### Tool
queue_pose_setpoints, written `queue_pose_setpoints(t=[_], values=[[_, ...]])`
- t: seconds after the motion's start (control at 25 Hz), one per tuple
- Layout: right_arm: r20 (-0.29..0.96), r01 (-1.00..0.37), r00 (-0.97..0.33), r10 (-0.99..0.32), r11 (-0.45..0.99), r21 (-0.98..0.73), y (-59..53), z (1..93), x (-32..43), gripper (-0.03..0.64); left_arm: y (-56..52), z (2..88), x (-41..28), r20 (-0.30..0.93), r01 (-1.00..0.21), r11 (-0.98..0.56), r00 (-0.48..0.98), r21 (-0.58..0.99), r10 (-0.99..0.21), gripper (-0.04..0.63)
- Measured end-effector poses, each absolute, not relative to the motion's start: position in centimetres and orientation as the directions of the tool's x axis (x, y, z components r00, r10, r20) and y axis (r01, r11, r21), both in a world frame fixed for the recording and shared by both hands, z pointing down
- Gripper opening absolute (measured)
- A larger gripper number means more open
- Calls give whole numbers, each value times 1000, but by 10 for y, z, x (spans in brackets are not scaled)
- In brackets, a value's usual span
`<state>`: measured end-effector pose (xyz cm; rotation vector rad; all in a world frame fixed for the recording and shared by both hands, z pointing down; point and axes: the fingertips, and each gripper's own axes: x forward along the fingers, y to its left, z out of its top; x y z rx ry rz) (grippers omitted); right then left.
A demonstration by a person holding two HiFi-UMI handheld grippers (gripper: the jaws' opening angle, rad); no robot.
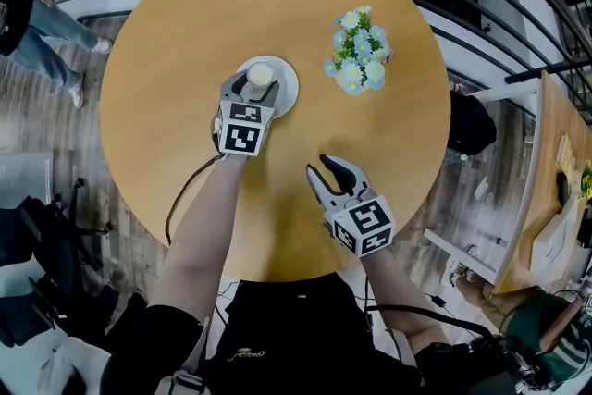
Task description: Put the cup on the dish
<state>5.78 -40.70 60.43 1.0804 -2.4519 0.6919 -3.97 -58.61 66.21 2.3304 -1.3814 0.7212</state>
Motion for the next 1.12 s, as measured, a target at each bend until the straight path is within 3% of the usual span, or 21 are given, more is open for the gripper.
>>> queue_pose_setpoints(t=[1.12], values=[[500, -753, -647, -575, 583, -305, -401, 601, 55, 109, -587, 663, -41, 559, -903, -428, 375, 40, -739, 255]])
